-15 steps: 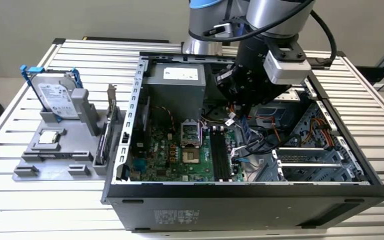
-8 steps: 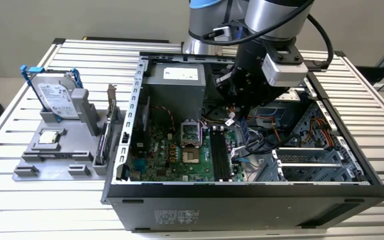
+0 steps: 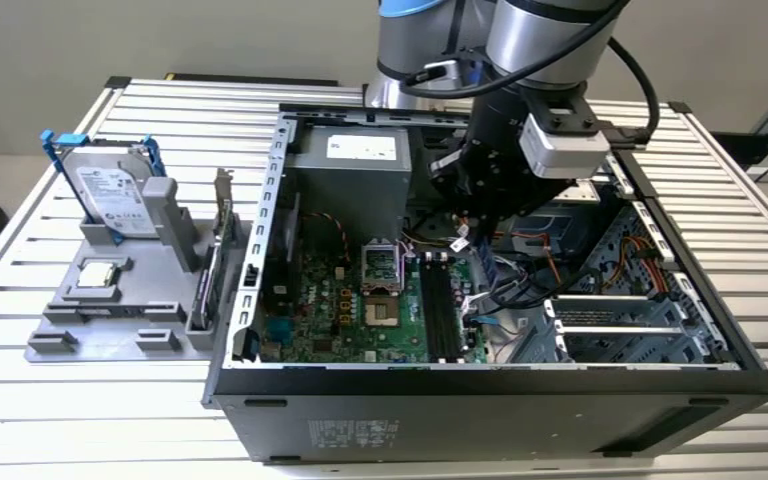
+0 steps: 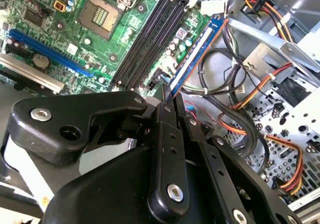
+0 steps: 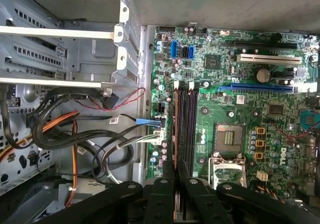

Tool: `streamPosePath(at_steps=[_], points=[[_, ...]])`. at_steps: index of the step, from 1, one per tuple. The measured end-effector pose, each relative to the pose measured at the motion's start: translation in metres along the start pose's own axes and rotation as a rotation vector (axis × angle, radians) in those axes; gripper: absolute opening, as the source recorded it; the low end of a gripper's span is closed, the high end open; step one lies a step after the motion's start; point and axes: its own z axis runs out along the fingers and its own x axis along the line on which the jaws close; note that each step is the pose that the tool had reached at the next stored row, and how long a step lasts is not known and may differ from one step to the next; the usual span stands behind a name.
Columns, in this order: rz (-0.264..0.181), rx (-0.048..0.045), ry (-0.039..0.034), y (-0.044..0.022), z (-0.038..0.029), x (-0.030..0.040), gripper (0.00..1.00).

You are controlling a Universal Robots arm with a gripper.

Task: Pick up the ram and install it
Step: 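Insert the ram into the slot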

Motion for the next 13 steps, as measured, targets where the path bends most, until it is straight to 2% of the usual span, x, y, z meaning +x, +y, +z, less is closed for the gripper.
streamPosePath(at_steps=[13], points=[[0.001, -0.0154, -0.0005, -0.0029, 0.0093, 0.0, 0.0]])
